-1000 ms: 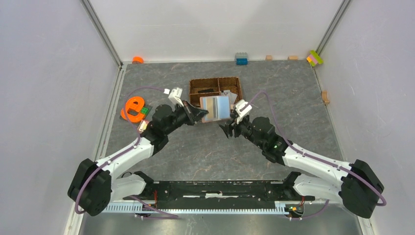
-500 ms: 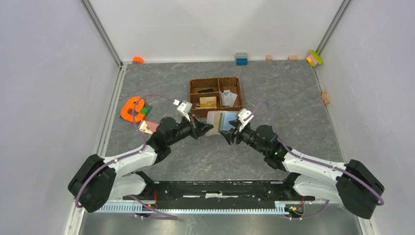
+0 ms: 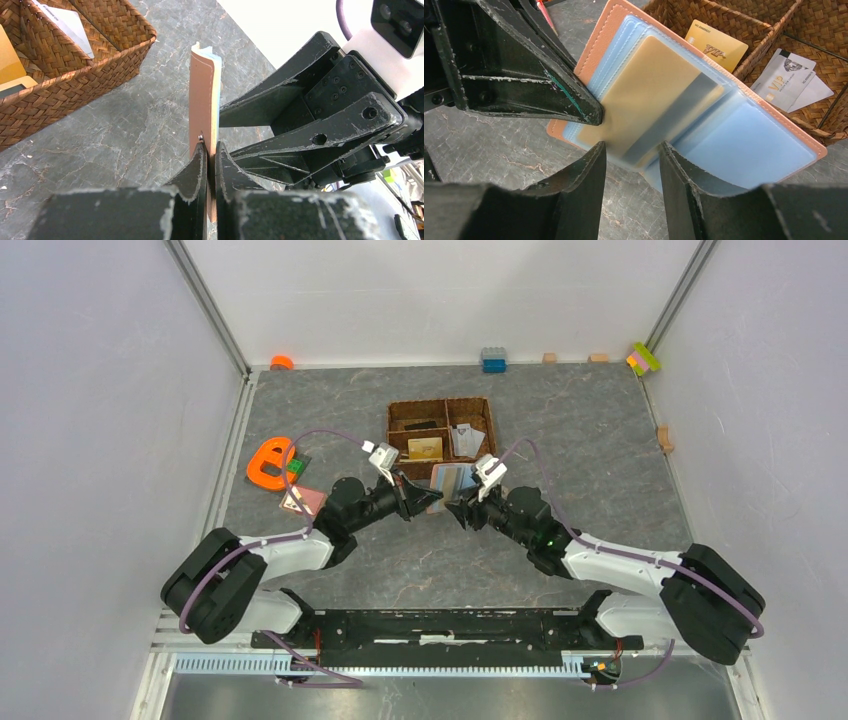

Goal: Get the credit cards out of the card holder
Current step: Remove the credit card from the card holder.

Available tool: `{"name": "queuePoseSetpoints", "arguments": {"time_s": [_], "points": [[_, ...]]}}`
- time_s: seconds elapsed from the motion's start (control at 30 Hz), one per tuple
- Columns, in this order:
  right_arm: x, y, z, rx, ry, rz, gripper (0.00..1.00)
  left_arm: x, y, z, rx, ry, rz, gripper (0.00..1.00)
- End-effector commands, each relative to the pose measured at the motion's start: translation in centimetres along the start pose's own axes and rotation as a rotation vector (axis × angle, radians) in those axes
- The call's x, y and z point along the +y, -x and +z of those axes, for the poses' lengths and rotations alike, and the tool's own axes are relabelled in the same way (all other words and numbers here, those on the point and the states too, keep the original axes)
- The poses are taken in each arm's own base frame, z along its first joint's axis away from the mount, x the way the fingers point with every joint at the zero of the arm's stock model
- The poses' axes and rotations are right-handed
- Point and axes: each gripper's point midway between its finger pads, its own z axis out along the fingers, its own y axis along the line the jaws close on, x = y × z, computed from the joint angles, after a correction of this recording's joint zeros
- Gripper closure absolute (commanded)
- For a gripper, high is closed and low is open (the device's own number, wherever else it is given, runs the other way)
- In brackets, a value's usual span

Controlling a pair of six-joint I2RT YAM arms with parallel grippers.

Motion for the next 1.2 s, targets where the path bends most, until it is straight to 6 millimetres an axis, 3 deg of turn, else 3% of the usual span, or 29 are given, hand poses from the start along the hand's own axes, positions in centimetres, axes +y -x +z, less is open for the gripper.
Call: {"name": "queuePoseSetpoints", "arguments": {"time_s": [0.0, 0.17, 0.3, 0.43, 0.7, 0.83, 1.03, 1.17], "points": [[0.2, 2.7, 0.5, -0.055, -0.010, 0.018, 0.52, -5.2, 3.1, -0.3, -0.080, -0.213, 0.042, 0.95], [-0.2, 3.0, 0.0, -0.075, -0.028, 0.026, 0.54, -7.0, 3.2, -0.8, -0.074, -0.302, 0.031, 0.90], [-0.4, 3.0, -0.5, -0.086, -0.034, 0.026, 0.61, -8.5, 3.2, -1.2, -0.060, -0.386, 0.017, 0.88], [0.0, 3.2, -0.8, -0.100, -0.007, 0.024, 0.76, -8.7, 3.0, -1.2, -0.040, -0.396, 0.010, 0.95], [-1.2, 3.5, -1.6, -0.128, -0.065, 0.030, 1.00, -10.1, 2.8, -2.0, -0.007, -0.471, 0.002, 0.98], [-1.9, 3.4, -2.0, -0.136, -0.096, 0.034, 1.00, -9.2, 3.0, -1.7, -0.030, -0.407, -0.011, 0.98], [-3.6, 3.0, -2.8, -0.131, -0.174, 0.038, 1.00, -4.9, 3.7, -1.4, -0.094, -0.138, -0.001, 0.98], [-3.3, 3.0, -2.6, -0.122, -0.146, 0.026, 1.00, -5.6, 4.0, -2.0, -0.104, -0.163, 0.017, 0.98]]}}
